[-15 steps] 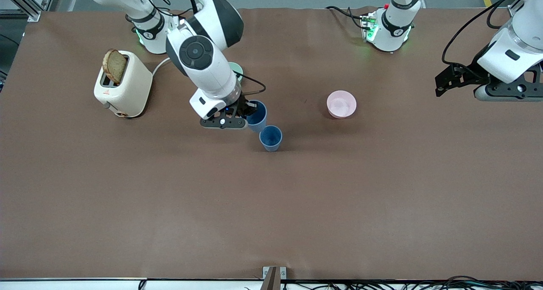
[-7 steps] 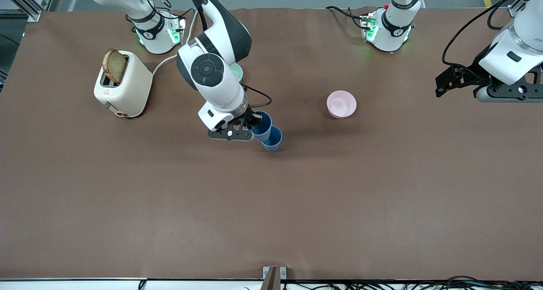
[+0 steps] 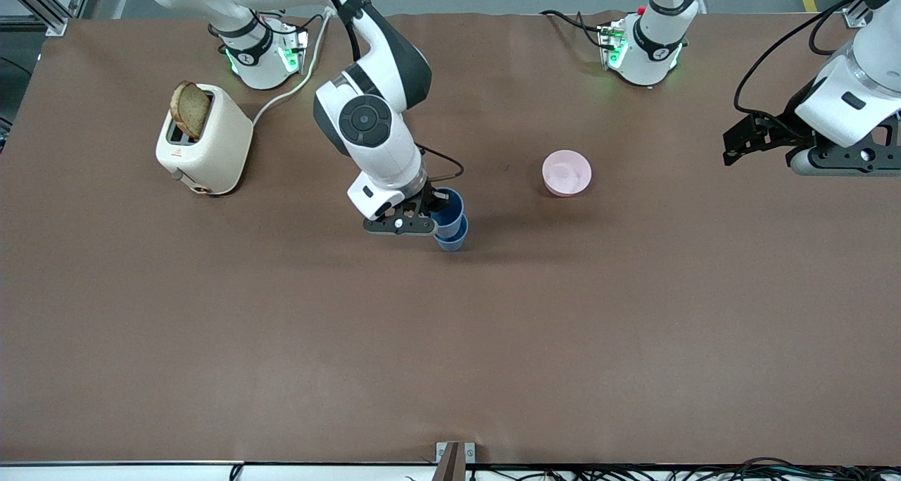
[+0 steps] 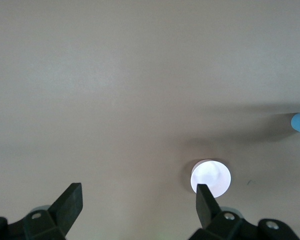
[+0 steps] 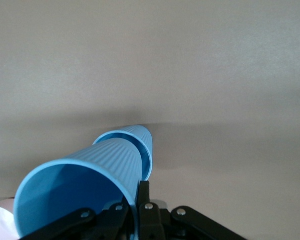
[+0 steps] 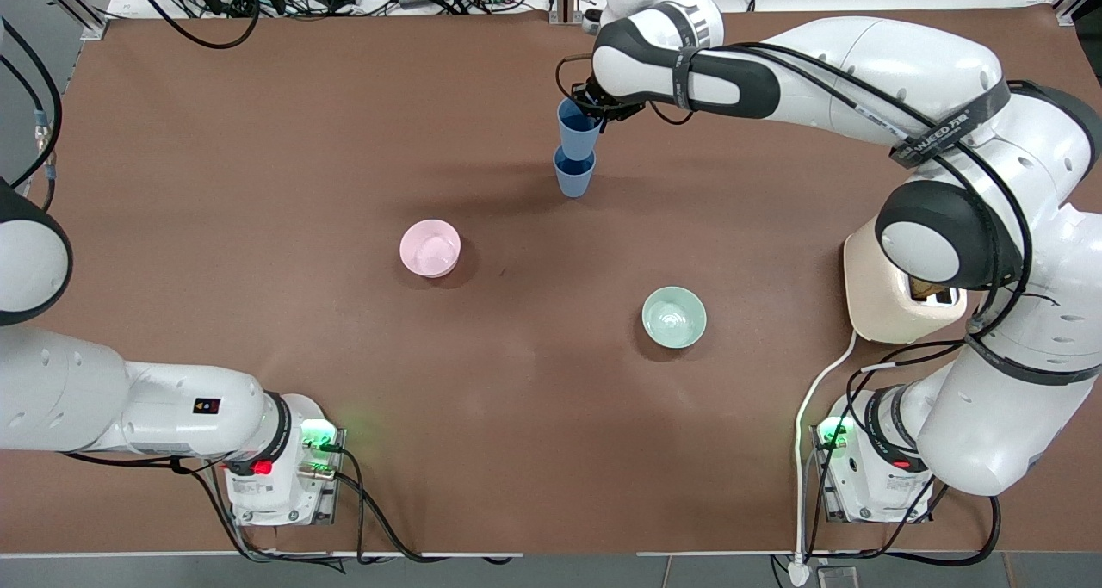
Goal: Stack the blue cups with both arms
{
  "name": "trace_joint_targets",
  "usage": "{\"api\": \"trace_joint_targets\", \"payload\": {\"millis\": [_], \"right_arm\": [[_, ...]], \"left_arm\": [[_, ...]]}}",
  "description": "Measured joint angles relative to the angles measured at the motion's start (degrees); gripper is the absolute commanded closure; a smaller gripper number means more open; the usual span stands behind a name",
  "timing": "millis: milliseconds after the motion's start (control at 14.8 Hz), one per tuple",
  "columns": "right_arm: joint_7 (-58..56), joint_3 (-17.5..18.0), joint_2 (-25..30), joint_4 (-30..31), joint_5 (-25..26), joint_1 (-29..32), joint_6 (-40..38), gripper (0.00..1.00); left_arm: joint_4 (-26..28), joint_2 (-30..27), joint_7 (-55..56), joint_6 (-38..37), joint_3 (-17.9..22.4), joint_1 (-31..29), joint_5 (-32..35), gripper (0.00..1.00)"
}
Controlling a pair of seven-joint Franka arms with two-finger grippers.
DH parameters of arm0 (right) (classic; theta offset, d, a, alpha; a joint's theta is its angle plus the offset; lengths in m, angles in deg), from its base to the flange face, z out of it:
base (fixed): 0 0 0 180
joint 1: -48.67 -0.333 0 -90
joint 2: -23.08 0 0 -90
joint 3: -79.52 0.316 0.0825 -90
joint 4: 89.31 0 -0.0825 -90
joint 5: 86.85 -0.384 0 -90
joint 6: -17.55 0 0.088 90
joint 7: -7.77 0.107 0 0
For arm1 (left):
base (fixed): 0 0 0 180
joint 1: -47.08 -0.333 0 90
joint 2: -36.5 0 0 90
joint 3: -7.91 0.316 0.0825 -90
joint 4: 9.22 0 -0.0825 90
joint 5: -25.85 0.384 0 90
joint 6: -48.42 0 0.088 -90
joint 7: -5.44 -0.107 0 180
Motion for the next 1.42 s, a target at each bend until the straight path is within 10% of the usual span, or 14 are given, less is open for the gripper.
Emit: {"api": "trace_joint_targets", "payload": {"millis": [405, 608, 676, 1419], "right_arm": [[0.0, 0.0, -1.9, 0.0, 0.0, -0.6, 0.8, 0.84], [0.0, 0.0, -2.8, 0.0, 0.0, -1.0, 1.5, 0.13], [0.0, 0.0, -2.8, 0.0, 0.0, -1.0, 1.5, 0.07], [-7.3, -2.2, 10.6, -1.4, 3.8, 16.9, -15.5, 0.01]], "left_arm": [[-1.1, 0.7, 0.0, 0.0, 0.0, 0.0, 0.0, 0.0], [-1.1, 0.8, 0.0, 0.0, 0.0, 0.0, 0.0, 0.0], [-1.1, 0.8, 0.0, 0.0, 0.0, 0.0, 0.0, 0.0], [-1.2, 0.8, 0.1, -1.5, -0.1, 0.1, 0.0, 0.0]]}}
